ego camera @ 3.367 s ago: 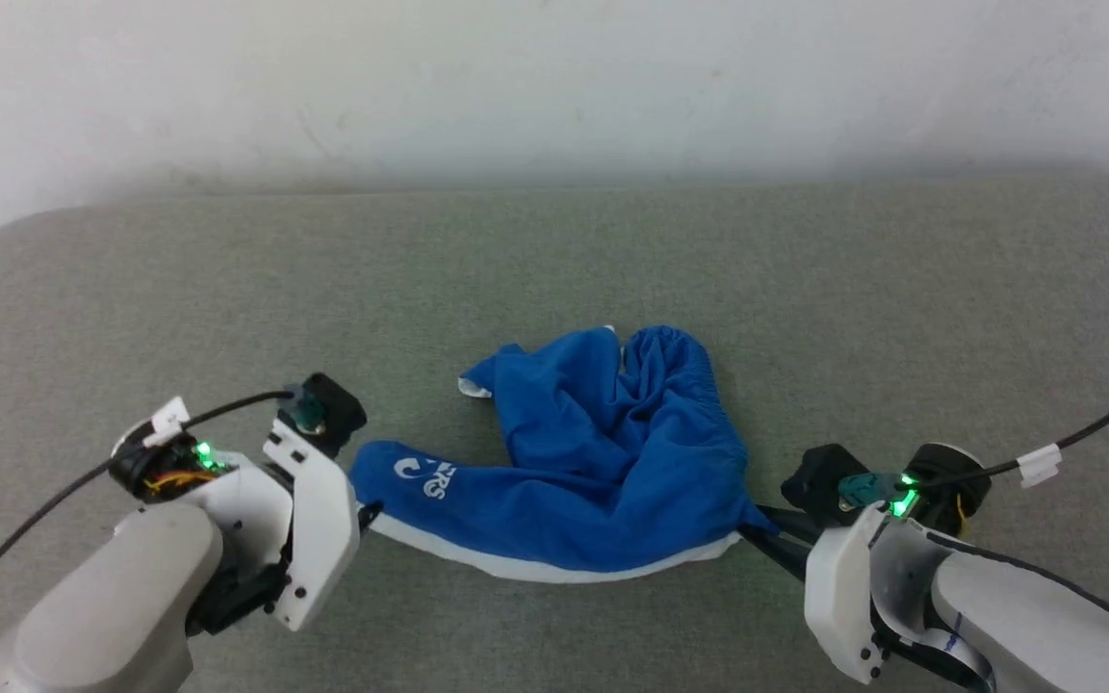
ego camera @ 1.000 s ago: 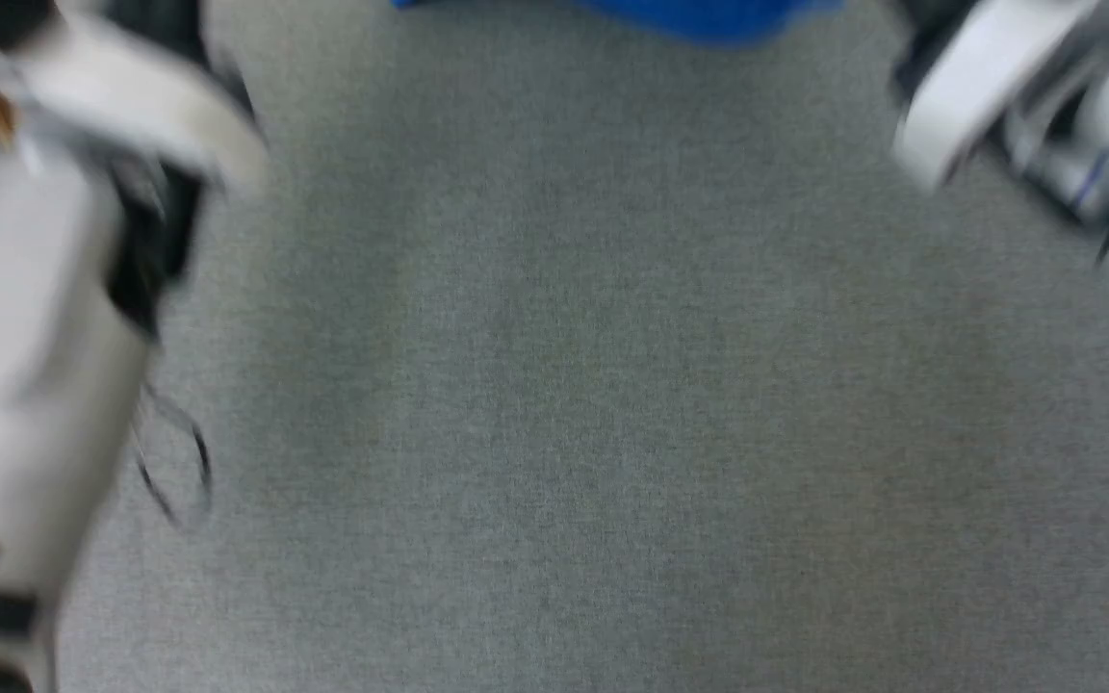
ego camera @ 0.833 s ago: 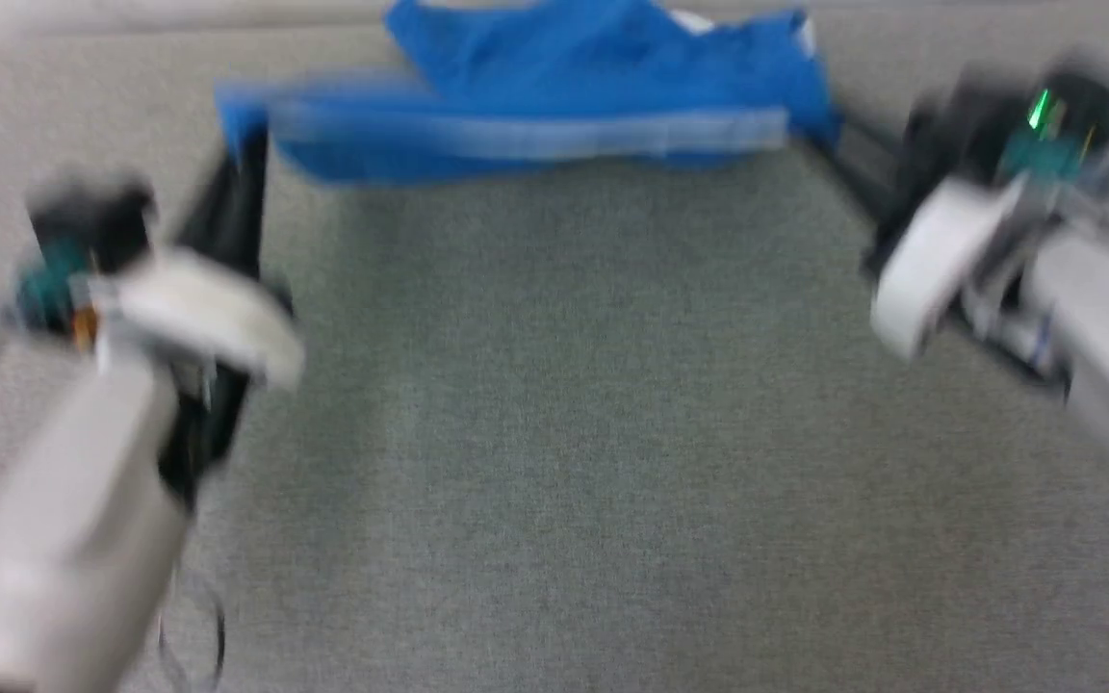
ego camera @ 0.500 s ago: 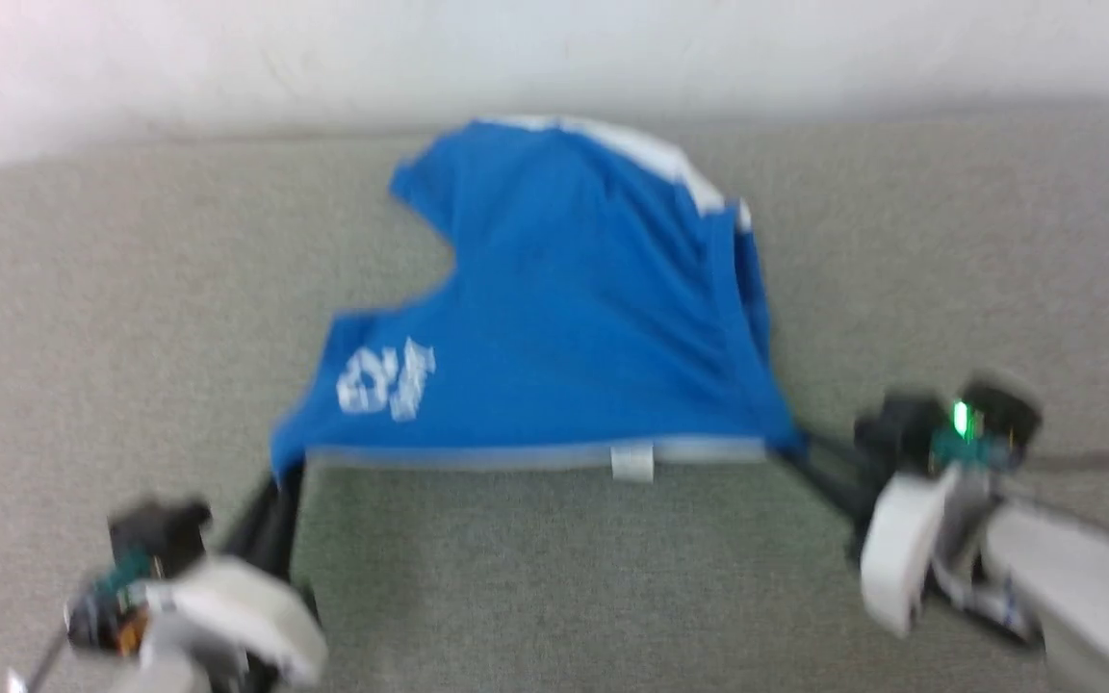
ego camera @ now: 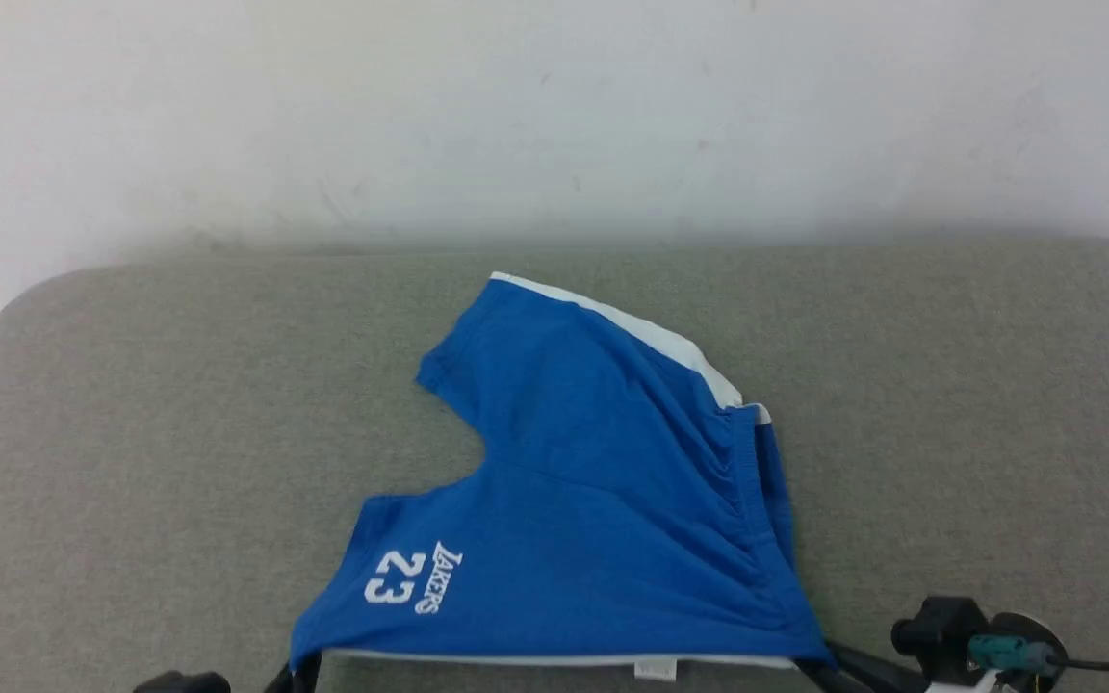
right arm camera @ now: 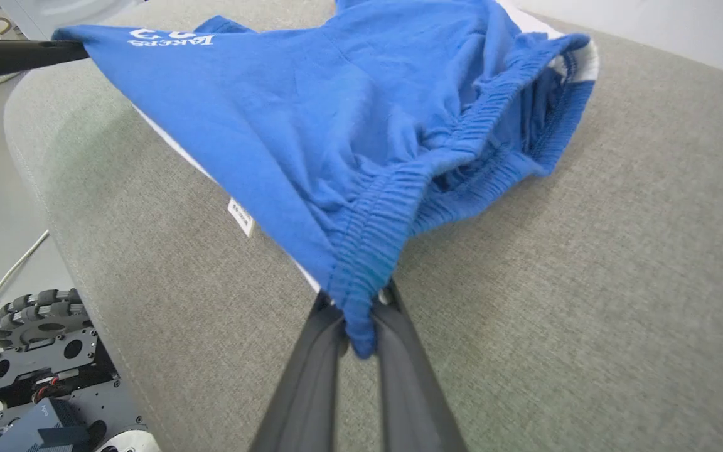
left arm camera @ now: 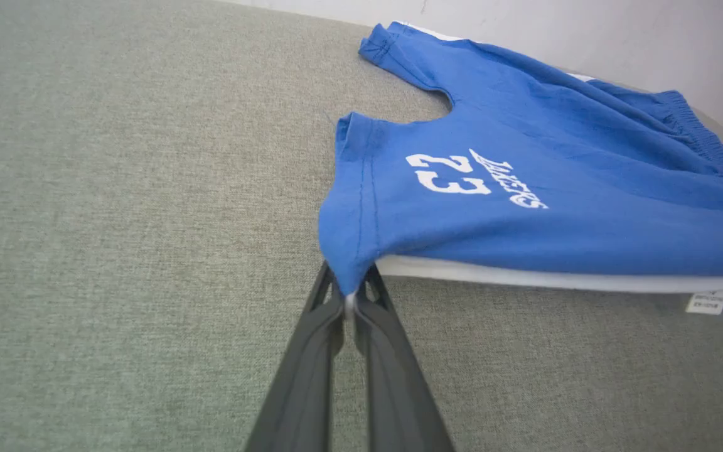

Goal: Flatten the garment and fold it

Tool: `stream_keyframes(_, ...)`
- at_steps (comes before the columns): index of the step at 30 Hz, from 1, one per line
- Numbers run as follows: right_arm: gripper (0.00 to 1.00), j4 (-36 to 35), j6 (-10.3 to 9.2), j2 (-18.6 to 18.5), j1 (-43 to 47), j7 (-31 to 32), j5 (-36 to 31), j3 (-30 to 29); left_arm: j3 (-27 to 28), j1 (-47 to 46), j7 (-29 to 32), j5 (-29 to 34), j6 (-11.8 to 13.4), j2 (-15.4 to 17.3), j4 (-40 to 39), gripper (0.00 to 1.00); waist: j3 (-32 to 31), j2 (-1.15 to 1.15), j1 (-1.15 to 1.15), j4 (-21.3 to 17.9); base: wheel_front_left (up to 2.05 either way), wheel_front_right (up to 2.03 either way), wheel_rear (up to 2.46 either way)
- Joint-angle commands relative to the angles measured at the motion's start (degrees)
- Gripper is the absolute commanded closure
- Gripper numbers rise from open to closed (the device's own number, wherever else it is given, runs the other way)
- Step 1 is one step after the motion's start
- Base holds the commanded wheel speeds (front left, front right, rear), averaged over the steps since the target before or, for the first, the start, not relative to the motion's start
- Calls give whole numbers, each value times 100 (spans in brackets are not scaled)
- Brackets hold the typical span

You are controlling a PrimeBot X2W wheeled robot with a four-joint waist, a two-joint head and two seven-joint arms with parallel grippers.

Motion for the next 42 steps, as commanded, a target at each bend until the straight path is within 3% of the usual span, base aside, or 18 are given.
stream_keyframes(1,100,-47,-15,30,63,25,-84,-188,38,-89,6,43,70,89,-18,100,-45,-1,1,62,0,0,0)
stream_keyframes(8,100,-449,-15,469,86,392,-572,-1170,-57,-1290,158,536,-140,148,109,100,262,-1,1,-51,0,0,0)
stream_keyframes(17,100,-497,-15,887,-742,811,-1134,-1835,-335,-3632,555,1075,-926,-154,1150,100,1269,-1,1,-455,0,0,0)
stream_keyframes(29,100,467,-15,1493,-2456,999,-1297,-1643,-568,-5907,832,1391,-1727,-646,3370,100,2456,-1,1,-979,0,0,0)
stream_keyframes(38,100,1432,-15,1719,-3210,1031,-1262,-1079,-1218,-6622,1456,1632,-2144,-948,5005,100,2603,-1,1,-1008,0,0,0)
stream_keyframes(39,96,1469,-15,1737,-3232,997,-1215,-1037,-1264,-6641,1478,1613,-2165,-980,5101,100,2564,-1,1,-1001,0,0,0)
stream_keyframes(40,65,1485,-15,1749,-3249,935,-1167,-1022,-1298,-6655,1473,1585,-2181,-1007,5178,100,2510,-1,1,-994,0,0,0)
stream_keyframes(41,18,1494,-15,1743,-3252,897,-1129,-1000,-1330,-6664,1470,1548,-2194,-1026,5243,92,2454,-1,1,-982,0,0,0)
stream_keyframes(42,0,1473,-15,1712,-3248,829,-1115,-990,-1362,-6682,1461,1513,-2204,-1041,5291,38,2381,-1,1,-956,0,0,0)
